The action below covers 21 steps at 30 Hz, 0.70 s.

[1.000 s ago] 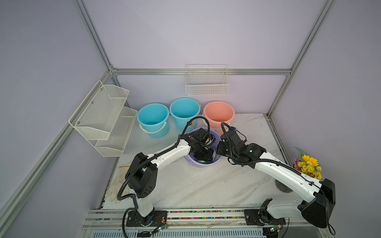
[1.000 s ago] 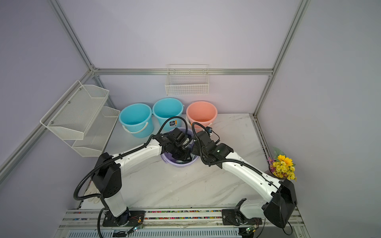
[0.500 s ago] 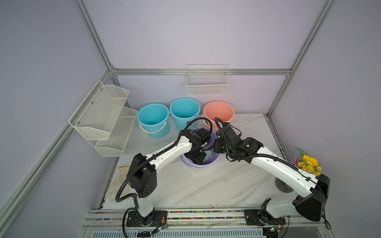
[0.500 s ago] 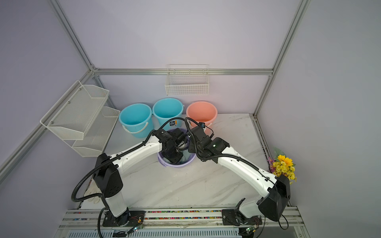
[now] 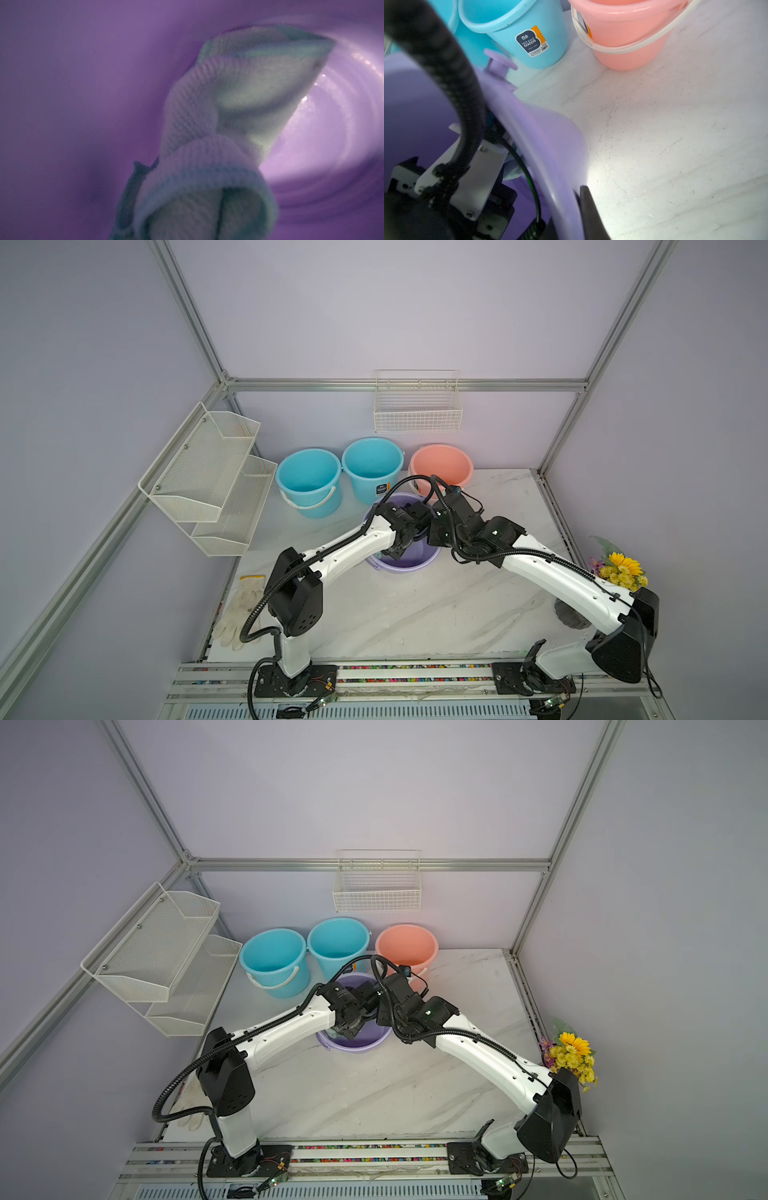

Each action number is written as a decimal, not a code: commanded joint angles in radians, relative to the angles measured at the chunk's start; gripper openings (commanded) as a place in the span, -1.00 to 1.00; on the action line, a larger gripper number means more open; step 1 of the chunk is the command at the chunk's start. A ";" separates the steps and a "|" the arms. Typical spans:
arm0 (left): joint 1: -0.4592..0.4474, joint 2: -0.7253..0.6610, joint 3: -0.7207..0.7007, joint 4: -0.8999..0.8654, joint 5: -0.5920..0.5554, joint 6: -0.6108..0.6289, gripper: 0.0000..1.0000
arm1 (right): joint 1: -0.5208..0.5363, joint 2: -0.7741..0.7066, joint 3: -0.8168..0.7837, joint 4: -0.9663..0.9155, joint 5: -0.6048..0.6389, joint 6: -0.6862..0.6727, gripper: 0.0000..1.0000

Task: Wipe the inside of the bucket with a cloth
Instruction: Wipe the dirt from the inside of the bucket.

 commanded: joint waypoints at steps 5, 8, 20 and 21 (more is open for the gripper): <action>0.024 -0.067 -0.055 0.386 0.150 -0.187 -1.00 | -0.002 -0.057 -0.116 0.113 -0.224 0.113 -1.00; 0.033 -0.039 -0.077 0.486 0.328 -0.246 -1.00 | -0.002 -0.057 -0.139 0.159 -0.260 0.144 -1.00; 0.053 -0.028 -0.204 0.661 0.988 -0.245 -1.00 | -0.004 -0.112 -0.090 0.064 -0.123 0.099 -1.00; 0.052 -0.025 -0.201 0.624 1.017 -0.226 -1.00 | -0.004 -0.106 -0.077 0.048 -0.105 0.086 -1.00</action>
